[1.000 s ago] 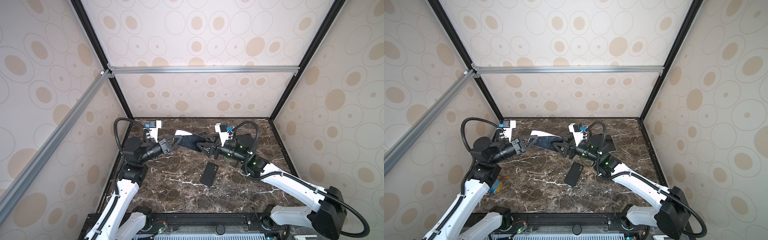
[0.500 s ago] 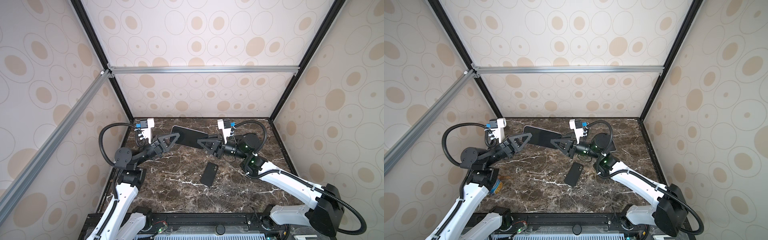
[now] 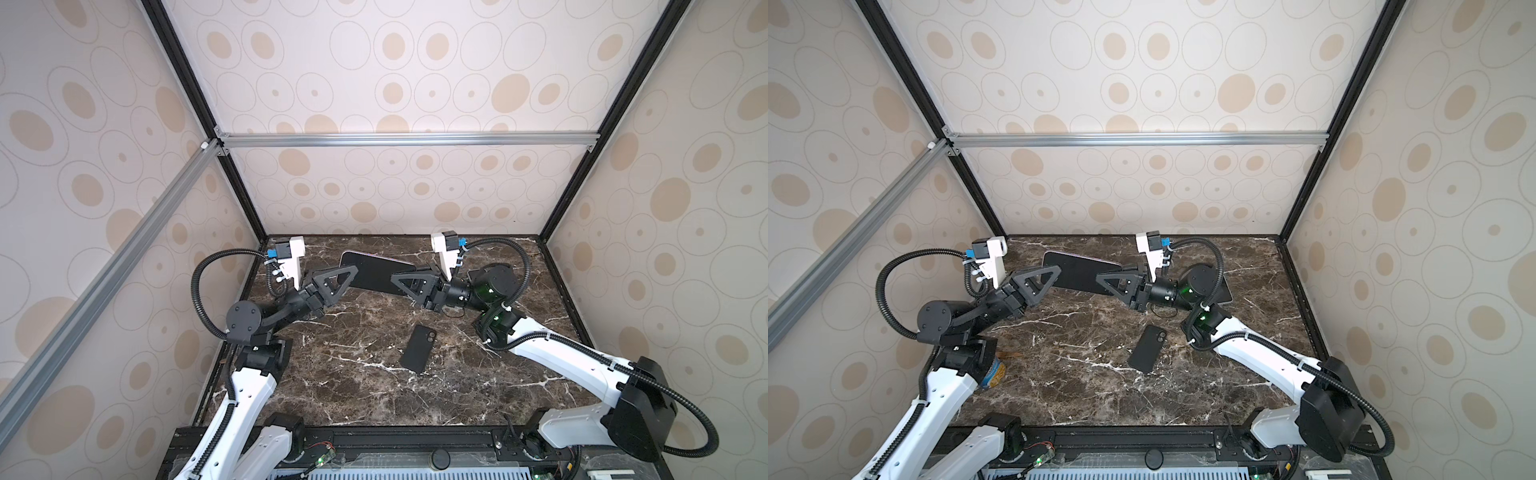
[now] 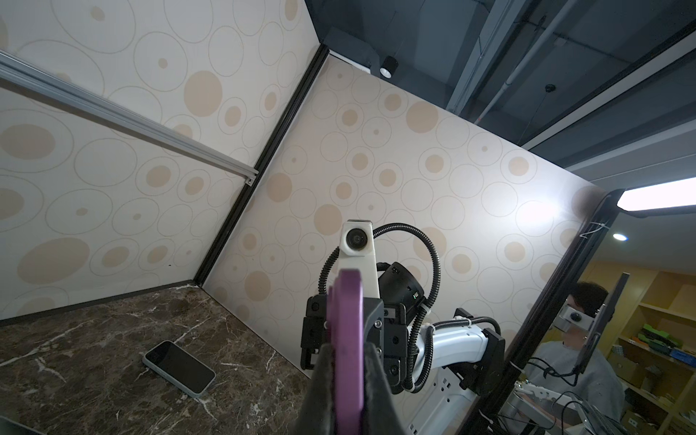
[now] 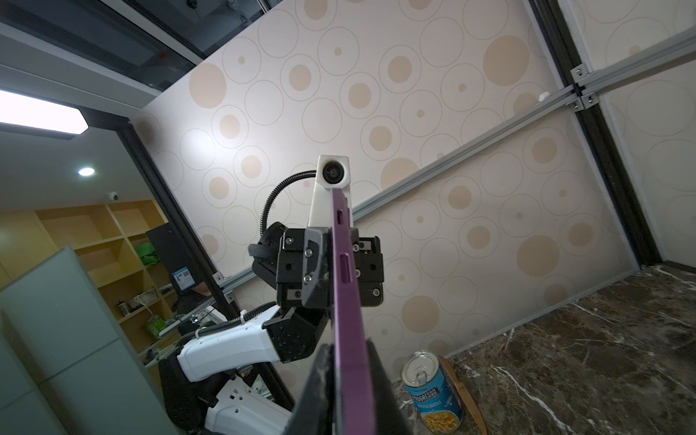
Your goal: Put the phone into the phone case
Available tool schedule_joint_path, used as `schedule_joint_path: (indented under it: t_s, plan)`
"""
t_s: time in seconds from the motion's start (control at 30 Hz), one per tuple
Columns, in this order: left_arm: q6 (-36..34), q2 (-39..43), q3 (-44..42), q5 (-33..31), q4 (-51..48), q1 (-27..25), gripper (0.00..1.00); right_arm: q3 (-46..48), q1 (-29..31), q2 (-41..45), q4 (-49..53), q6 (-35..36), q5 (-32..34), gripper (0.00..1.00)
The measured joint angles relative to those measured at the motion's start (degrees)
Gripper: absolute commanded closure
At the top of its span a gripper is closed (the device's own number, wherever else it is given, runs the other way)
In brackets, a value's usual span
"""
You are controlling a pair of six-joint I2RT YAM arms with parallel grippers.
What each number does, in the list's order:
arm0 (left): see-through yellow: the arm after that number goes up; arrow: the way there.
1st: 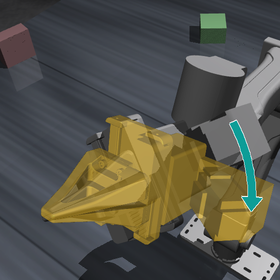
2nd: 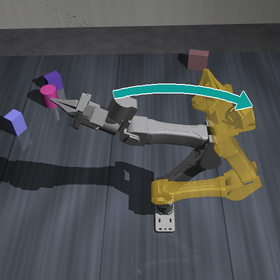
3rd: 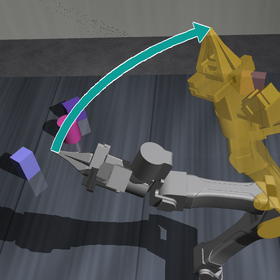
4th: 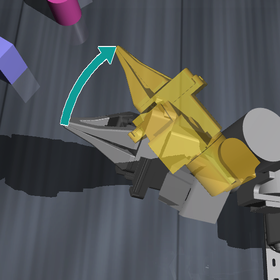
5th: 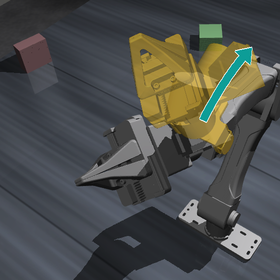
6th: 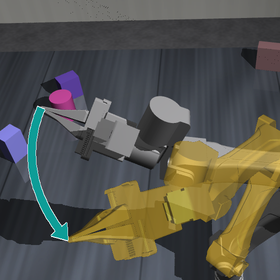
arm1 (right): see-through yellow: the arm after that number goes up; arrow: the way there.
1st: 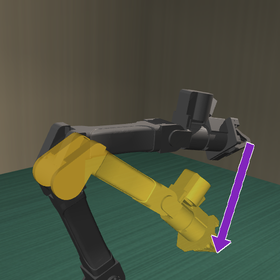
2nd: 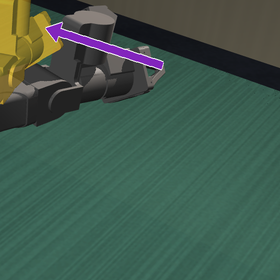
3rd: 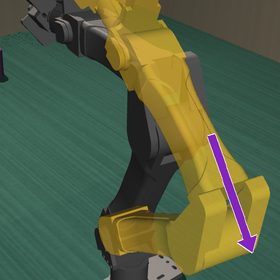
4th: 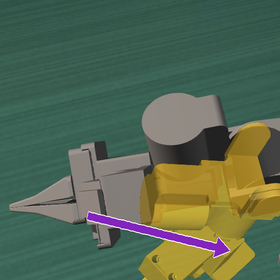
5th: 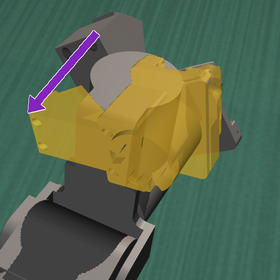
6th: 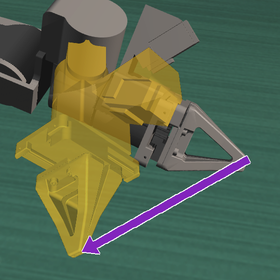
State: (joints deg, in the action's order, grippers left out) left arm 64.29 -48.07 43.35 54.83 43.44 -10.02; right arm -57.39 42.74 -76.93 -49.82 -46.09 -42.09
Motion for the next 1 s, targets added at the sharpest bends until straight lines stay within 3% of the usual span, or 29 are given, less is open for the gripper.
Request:
schedule_joint_path:
  t_s: [0.07,0.2,0.33,0.37,0.67,0.8,1.0]
  plan:
    - [0.2,0.2,-0.1,-0.1,0.4,0.0,1.00,0.0,0.0,0.0,-0.7,-0.6,-0.5,1.00]
    - [-1.2,0.8,0.1,-0.7,-1.5,0.0,0.97,0.0,0.0,0.0,-0.7,-0.9,-0.6,1.00]
    - [-6.7,1.1,2.3,-3.0,-8.9,-0.1,0.44,0.2,0.0,0.5,1.2,0.4,0.4,1.00]
    - [-8.7,1.1,3.3,-4.4,-11.7,-0.1,0.40,0.6,0.0,1.2,2.5,1.1,1.0,1.00]
    - [-31.2,0.1,12.9,-17.2,-36.4,-0.1,0.38,3.5,-0.5,17.6,27.1,14.1,15.1,1.00]
    - [-39.4,-1.6,13.2,-19.6,-40.9,-0.1,0.45,3.5,-0.6,26.1,39.3,20.7,23.1,1.00]
    - [-48.8,-6.4,13.2,-22.0,-44.0,-2.4,0.47,3.4,-0.7,35.6,55.9,29.6,35.8,1.00]
